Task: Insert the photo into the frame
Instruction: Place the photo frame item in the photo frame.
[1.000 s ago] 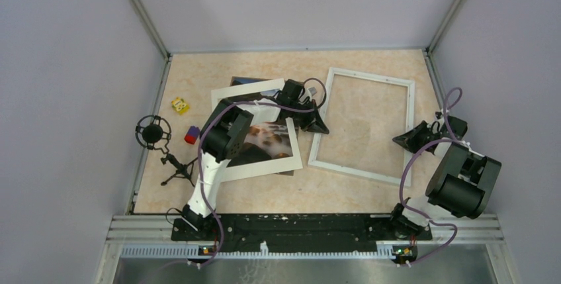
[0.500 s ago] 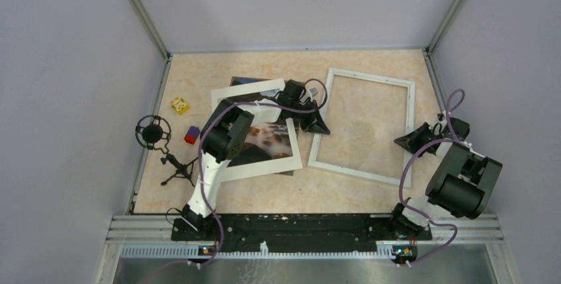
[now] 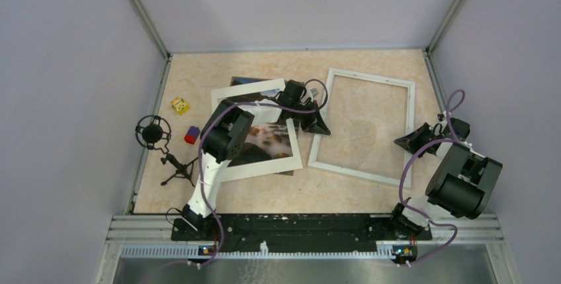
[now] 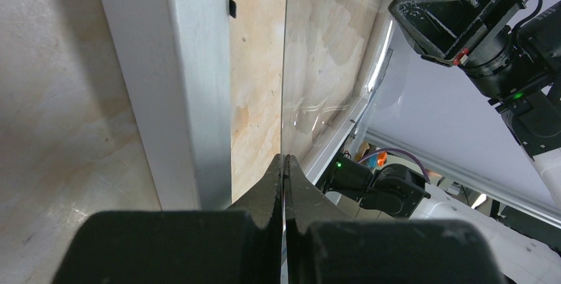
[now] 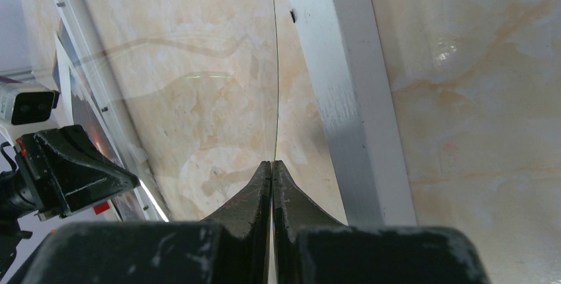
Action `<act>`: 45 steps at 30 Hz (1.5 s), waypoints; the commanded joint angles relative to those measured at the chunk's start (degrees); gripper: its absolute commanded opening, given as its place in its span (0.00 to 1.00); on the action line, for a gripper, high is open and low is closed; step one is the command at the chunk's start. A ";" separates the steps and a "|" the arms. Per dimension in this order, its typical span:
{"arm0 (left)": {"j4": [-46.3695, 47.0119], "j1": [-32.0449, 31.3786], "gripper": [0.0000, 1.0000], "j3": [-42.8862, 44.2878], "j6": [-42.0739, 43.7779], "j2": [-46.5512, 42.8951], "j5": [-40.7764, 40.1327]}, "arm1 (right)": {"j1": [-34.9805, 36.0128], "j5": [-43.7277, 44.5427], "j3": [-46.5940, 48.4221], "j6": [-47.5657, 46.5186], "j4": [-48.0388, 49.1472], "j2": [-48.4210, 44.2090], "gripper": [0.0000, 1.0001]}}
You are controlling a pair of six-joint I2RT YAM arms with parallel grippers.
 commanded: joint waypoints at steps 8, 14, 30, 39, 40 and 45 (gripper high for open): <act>-0.64 1.04 0.00 -0.65 0.79 -5.13 0.18 | -0.91 0.38 -0.29 -1.43 -1.16 -1.26 0.00; -0.60 1.38 0.00 -0.89 0.83 -5.42 0.23 | -0.91 0.50 -0.49 -1.43 -1.05 -1.15 0.00; 0.23 1.75 0.00 -3.09 0.14 -6.77 0.69 | -1.00 0.69 -0.65 -1.46 -1.71 -1.81 0.00; 0.38 0.99 0.00 -1.14 -0.14 -5.46 1.05 | -2.33 1.84 -0.41 -1.42 -2.34 -3.48 0.00; 0.38 0.88 0.00 -0.88 -0.28 -5.09 1.20 | -2.58 1.90 -0.22 -1.41 -2.36 -3.57 0.00; 0.38 0.30 0.00 0.69 -0.76 -3.94 1.57 | -3.40 2.33 -0.29 -1.48 -2.53 -3.81 0.00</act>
